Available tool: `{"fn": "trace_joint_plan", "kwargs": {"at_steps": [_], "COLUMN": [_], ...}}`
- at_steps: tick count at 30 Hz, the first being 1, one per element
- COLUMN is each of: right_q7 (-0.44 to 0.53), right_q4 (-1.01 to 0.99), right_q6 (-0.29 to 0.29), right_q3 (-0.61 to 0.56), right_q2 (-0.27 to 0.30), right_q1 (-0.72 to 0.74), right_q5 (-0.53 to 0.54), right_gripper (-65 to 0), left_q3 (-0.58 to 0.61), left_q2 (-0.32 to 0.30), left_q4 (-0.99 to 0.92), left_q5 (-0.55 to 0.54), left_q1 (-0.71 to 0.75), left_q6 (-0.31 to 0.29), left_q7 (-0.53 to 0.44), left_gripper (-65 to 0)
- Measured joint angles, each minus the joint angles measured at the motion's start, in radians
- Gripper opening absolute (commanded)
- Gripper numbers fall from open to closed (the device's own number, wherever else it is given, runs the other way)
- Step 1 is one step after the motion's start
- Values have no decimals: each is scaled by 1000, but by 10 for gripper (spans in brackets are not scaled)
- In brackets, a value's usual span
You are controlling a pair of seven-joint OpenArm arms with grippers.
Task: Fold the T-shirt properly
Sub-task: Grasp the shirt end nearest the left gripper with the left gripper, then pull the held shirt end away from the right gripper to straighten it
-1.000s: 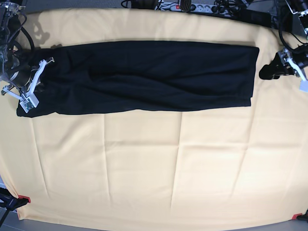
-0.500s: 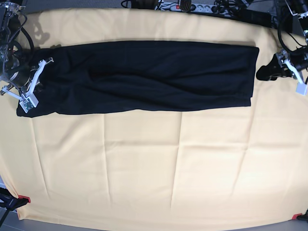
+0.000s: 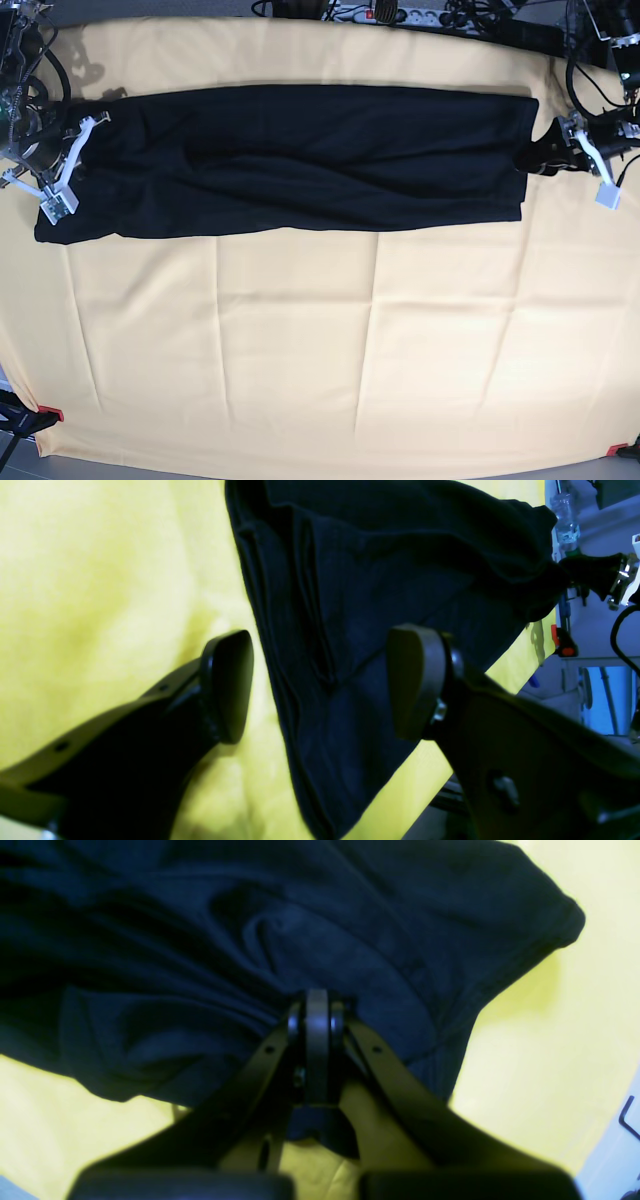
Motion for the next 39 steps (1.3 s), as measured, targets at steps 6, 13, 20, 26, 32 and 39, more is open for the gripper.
{"fn": "trace_joint_plan", "kwargs": {"at_steps": [6, 13, 20, 26, 32, 39], "right_q7": [0, 0, 0, 0, 0, 0], "right_q4": [0, 0, 0, 0, 0, 0], "right_q6": [-5, -5, -5, -5, -5, -5], "right_q3": [5, 5, 5, 5, 5, 5], "right_q2": [0, 0, 0, 0, 0, 0], "right_q1": [0, 0, 0, 0, 0, 0], "right_q5": [0, 0, 0, -1, -1, 0], "right_gripper": [-650, -650, -650, -650, -650, -650], "left_q3": [0, 59, 182, 187, 188, 193], "left_q2": [0, -9, -11, 0, 57, 75], "left_q4": [1, 2, 5, 14, 29, 29], "left_q5": [4, 5, -18, -20, -24, 69], "left_q1": [0, -2, -14, -13, -14, -48], "left_q6": [2, 2, -2, -2, -2, -18], "left_q7": [-2, -22, -54, -56, -61, -33], "left_gripper": [-215, -216, -216, -215, -216, -566]}}
